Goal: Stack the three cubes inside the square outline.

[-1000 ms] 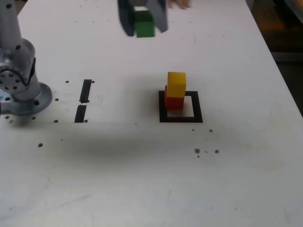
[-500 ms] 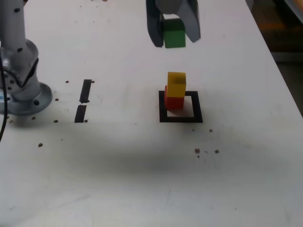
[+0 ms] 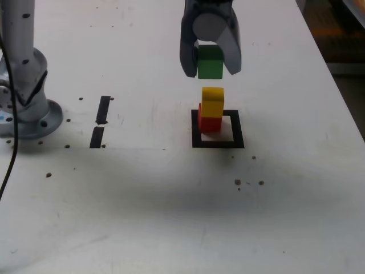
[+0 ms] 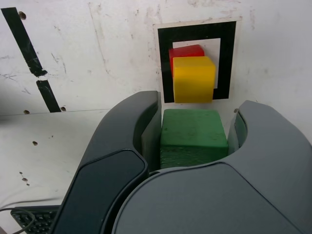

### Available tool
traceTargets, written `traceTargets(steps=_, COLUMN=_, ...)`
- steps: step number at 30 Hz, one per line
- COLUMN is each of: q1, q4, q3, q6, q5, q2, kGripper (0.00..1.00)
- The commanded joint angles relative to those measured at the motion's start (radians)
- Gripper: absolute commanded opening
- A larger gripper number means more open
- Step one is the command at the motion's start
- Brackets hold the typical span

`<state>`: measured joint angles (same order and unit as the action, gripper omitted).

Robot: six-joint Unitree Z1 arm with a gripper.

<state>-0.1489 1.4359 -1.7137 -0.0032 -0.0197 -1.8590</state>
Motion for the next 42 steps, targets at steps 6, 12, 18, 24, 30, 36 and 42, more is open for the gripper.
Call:
traceTargets(steps=6, q1=-0.002, q4=-0.039, q3=0.031, q6=-0.001, q5=-0.002, q2=-0.019, kGripper=0.35)
traceTargets(steps=12, q1=-0.001, q4=-0.083, q3=0.049, q6=-0.001, q5=-0.017, q2=-0.028, kGripper=0.35)
traceTargets(steps=18, q1=0.003, q4=-0.128, q3=0.079, q6=0.000, q5=-0.020, q2=-0.037, kGripper=0.36)
traceTargets(steps=24, q1=0.010, q4=-0.159, q3=0.106, q6=0.002, q5=-0.022, q2=-0.043, kGripper=0.36)
traceTargets(steps=30, q1=0.015, q4=-0.161, q3=0.115, q6=0.005, q5=-0.024, q2=-0.041, kGripper=0.37)
traceTargets(steps=36, q1=0.020, q4=-0.159, q3=0.123, q6=0.006, q5=-0.026, q2=-0.038, kGripper=0.37)
traceTargets(steps=42, q1=0.022, q4=-0.155, q3=0.125, q6=0.006, q5=-0.025, q2=-0.035, kGripper=0.43)
